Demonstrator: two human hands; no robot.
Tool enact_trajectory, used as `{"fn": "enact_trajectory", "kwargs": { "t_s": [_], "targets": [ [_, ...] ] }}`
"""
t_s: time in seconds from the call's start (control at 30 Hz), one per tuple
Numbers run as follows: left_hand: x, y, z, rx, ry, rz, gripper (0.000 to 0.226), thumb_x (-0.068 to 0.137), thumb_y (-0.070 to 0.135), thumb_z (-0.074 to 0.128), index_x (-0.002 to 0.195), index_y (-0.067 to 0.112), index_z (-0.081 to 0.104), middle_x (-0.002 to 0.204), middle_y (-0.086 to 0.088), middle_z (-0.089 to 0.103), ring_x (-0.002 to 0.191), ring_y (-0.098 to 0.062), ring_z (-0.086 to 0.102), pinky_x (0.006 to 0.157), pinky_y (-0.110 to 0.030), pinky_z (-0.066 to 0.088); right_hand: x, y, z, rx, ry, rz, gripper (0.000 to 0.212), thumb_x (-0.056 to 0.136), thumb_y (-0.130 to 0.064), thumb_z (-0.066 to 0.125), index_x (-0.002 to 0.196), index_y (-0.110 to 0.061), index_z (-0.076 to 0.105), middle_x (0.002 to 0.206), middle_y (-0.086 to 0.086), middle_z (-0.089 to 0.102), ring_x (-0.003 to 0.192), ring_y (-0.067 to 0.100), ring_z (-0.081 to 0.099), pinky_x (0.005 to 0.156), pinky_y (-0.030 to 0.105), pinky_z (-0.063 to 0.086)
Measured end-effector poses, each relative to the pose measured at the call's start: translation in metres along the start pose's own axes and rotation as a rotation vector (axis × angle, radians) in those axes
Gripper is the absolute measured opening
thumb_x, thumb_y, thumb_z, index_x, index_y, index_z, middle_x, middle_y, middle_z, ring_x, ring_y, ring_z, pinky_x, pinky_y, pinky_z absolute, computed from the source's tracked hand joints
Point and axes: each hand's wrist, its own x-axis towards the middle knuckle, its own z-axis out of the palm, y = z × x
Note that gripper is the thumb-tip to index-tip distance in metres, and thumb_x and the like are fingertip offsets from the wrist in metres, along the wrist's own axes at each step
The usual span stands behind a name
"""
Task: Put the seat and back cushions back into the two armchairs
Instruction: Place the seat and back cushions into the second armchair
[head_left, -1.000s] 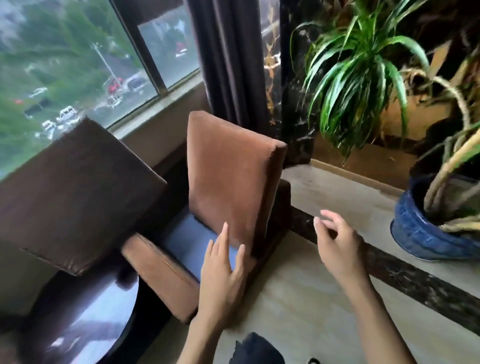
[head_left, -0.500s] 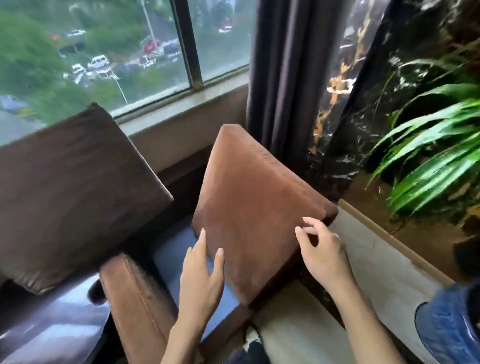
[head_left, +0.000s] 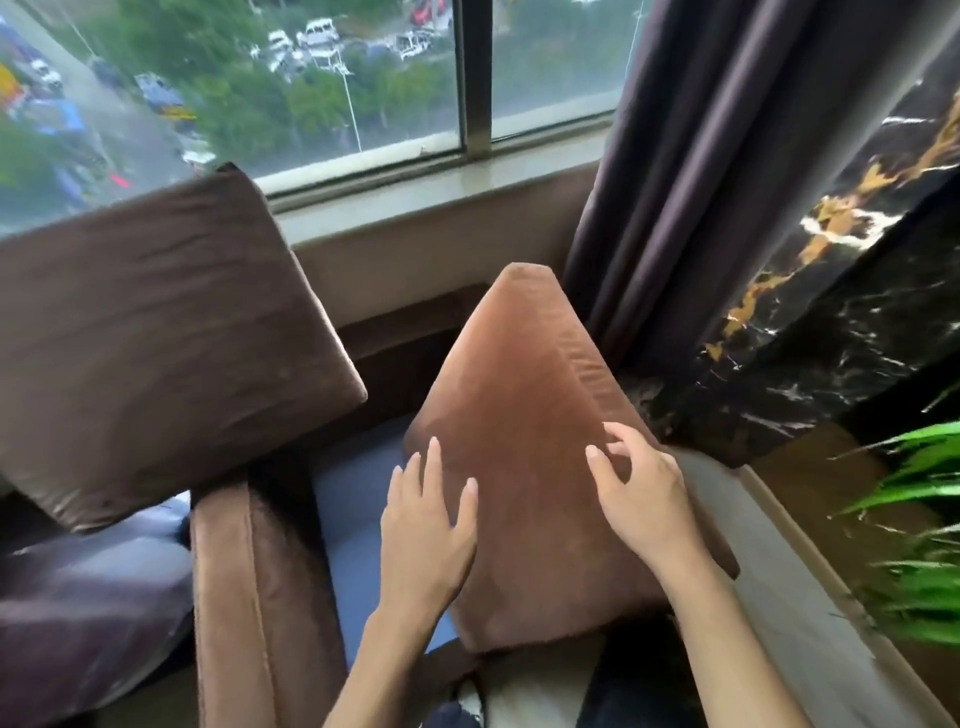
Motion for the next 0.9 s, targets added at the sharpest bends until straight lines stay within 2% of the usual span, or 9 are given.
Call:
{"fn": "enact_trajectory", "kwargs": {
  "t_s": [0.1, 0.2, 0.37, 0.47, 0.57, 0.63, 0.73, 0.8, 0.9],
  "targets": [
    [0.026, 0.025, 0.033, 0.033, 0.039, -0.070, 0.079, 0.093, 0.065, 0.026, 0.161, 0.026, 0.019, 0.166, -0.001, 0.029, 0.156, -0.024, 0.018, 0.124, -0.043, 0.025, 0.056, 0.015, -0.009, -0.033, -0.066, -0.052, 0.046, 0.102, -0.035, 0.059, 0.145, -0.020, 0.054, 0.132, 0.006, 0.066, 0.133, 0.028, 0.048, 0.109, 0.036, 0.035],
    [0.050, 0.061, 0.071, 0.053, 0.049, -0.161, 0.071, 0.101, 0.058, 0.035, 0.162, 0.026, 0.017, 0.166, -0.003, 0.027, 0.156, -0.025, 0.017, 0.124, -0.044, 0.025, 0.121, 0.039, -0.023, -0.081, -0.172, -0.091, 0.049, 0.102, -0.037, 0.058, 0.147, -0.019, 0.053, 0.137, 0.008, 0.064, 0.135, 0.030, 0.045, 0.112, 0.037, 0.035],
    [0.057, 0.138, 0.125, -0.006, 0.004, -0.286, 0.069, 0.102, 0.058, 0.037, 0.161, 0.034, 0.012, 0.169, 0.007, 0.019, 0.155, -0.013, 0.018, 0.125, -0.041, 0.027, 0.201, 0.060, -0.045, -0.136, -0.321, -0.140, 0.052, 0.102, -0.044, 0.054, 0.149, -0.022, 0.050, 0.145, 0.009, 0.058, 0.138, 0.032, 0.044, 0.116, 0.044, 0.034],
    [0.064, 0.167, 0.155, 0.036, -0.037, -0.358, 0.069, 0.101, 0.061, 0.035, 0.161, 0.037, 0.007, 0.170, 0.008, 0.015, 0.154, -0.013, 0.020, 0.123, -0.041, 0.030, 0.225, 0.073, -0.045, -0.211, -0.464, -0.189, 0.055, 0.100, -0.053, 0.053, 0.152, -0.040, 0.043, 0.158, 0.010, 0.044, 0.144, 0.033, 0.040, 0.118, 0.045, 0.033],
    [0.061, 0.179, 0.177, 0.054, -0.064, -0.405, 0.071, 0.102, 0.060, 0.035, 0.161, 0.036, 0.003, 0.170, 0.005, 0.011, 0.156, -0.014, 0.015, 0.121, -0.040, 0.031, 0.233, 0.085, -0.044, -0.326, -0.686, -0.095, 0.071, 0.095, -0.068, 0.051, 0.157, -0.058, 0.017, 0.169, 0.018, 0.020, 0.154, 0.039, 0.027, 0.121, 0.050, 0.028],
    [0.052, 0.183, 0.184, 0.050, -0.074, -0.453, 0.073, 0.102, 0.061, 0.035, 0.161, 0.037, -0.001, 0.171, 0.005, 0.008, 0.156, -0.014, 0.012, 0.119, -0.039, 0.032, 0.229, 0.090, -0.035, -0.415, -0.787, -0.107, 0.082, 0.092, -0.074, 0.050, 0.156, -0.061, 0.001, 0.167, 0.022, 0.022, 0.154, 0.039, 0.026, 0.121, 0.051, 0.029],
    [0.038, 0.177, 0.188, 0.032, -0.051, -0.567, 0.077, 0.100, 0.065, 0.035, 0.160, 0.039, -0.006, 0.171, 0.005, 0.005, 0.156, -0.015, 0.010, 0.121, -0.042, 0.031, 0.217, 0.088, -0.012, -0.575, -0.818, -0.192, 0.102, 0.087, -0.078, 0.053, 0.154, -0.054, -0.020, 0.158, 0.027, 0.029, 0.138, 0.047, 0.046, 0.107, 0.049, 0.046],
    [0.028, 0.168, 0.189, 0.025, -0.017, -0.656, 0.079, 0.099, 0.067, 0.035, 0.160, 0.040, -0.007, 0.171, 0.003, 0.004, 0.157, -0.018, 0.009, 0.122, -0.044, 0.030, 0.210, 0.080, -0.001, -0.624, -0.773, -0.271, 0.108, 0.086, -0.079, 0.055, 0.154, -0.051, -0.024, 0.146, 0.026, 0.036, 0.125, 0.047, 0.055, 0.098, 0.046, 0.051],
    [0.016, 0.160, 0.185, 0.000, 0.021, -0.753, 0.083, 0.096, 0.070, 0.038, 0.159, 0.041, -0.009, 0.171, -0.001, 0.002, 0.157, -0.022, 0.006, 0.121, -0.046, 0.027, 0.197, 0.056, 0.013, -0.602, -0.779, -0.395, 0.103, 0.086, -0.077, 0.057, 0.156, -0.054, -0.015, 0.133, 0.020, 0.042, 0.117, 0.044, 0.058, 0.096, 0.045, 0.049]
  ]
}}
